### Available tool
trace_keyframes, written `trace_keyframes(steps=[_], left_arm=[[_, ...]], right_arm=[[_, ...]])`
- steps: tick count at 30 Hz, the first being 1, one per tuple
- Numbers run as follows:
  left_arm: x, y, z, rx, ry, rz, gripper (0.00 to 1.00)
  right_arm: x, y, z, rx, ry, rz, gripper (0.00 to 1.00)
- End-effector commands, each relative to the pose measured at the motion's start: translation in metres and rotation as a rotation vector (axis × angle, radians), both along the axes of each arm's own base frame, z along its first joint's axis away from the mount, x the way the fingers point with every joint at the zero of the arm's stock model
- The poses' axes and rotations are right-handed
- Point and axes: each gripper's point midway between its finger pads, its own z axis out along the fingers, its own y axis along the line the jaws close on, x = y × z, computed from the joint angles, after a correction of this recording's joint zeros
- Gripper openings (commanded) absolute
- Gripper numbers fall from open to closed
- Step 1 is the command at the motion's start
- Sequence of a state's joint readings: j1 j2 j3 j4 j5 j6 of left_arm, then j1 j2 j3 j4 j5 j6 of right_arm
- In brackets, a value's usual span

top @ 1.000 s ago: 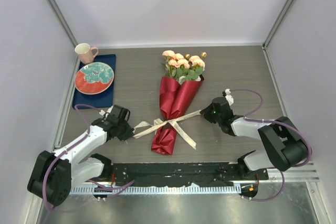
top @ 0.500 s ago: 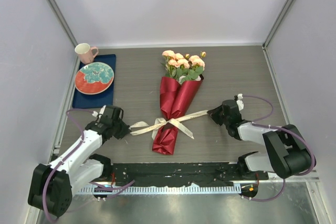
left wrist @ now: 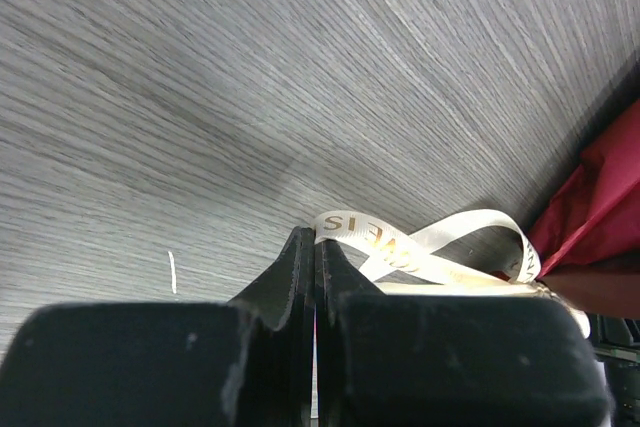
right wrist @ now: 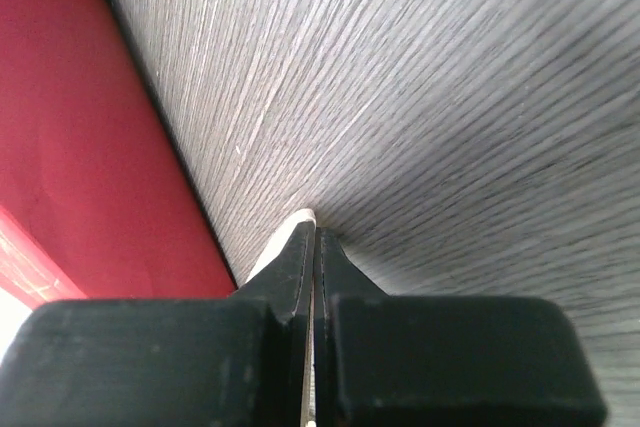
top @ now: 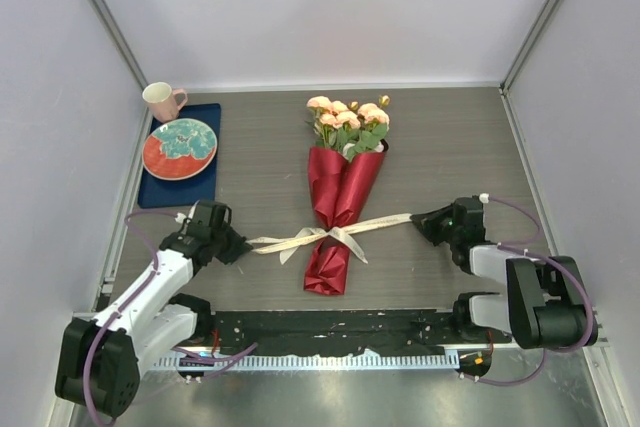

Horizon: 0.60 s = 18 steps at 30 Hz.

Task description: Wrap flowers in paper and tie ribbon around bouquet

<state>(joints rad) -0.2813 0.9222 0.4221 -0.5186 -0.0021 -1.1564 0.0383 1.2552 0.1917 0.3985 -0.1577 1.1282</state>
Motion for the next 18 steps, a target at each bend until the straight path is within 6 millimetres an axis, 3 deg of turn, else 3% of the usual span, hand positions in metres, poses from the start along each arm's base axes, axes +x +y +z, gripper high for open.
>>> trace_keyframes(steps=[1,8,12,15,16,18], left_arm=[[-0.027,0.054,-0.025,0.225,0.121,0.097,0.00],[-0.027,0.057,-0.027,0.210,0.129,0.119,0.00],[-0.024,0.059,-0.025,0.209,0.121,0.131,0.00],[-0.016,0.063,-0.019,0.225,0.114,0.150,0.00],[-0.007,0.063,-0.009,0.225,0.092,0.156,0.00],[0.001,0.066,-0.002,0.249,0.100,0.171,0.00]], right_arm=[[0.013,-0.072,0.004,-0.167,-0.034,-0.261,0.00],[0.005,-0.090,-0.006,-0.099,-0.009,-0.293,0.00],[0.006,-0.093,-0.001,-0.142,-0.021,-0.249,0.00],[0.016,-0.079,0.016,-0.218,-0.070,-0.114,0.00],[0.023,-0.061,0.027,-0.251,-0.104,-0.026,0.00],[0.023,-0.042,0.033,-0.342,-0.126,0.101,0.00]])
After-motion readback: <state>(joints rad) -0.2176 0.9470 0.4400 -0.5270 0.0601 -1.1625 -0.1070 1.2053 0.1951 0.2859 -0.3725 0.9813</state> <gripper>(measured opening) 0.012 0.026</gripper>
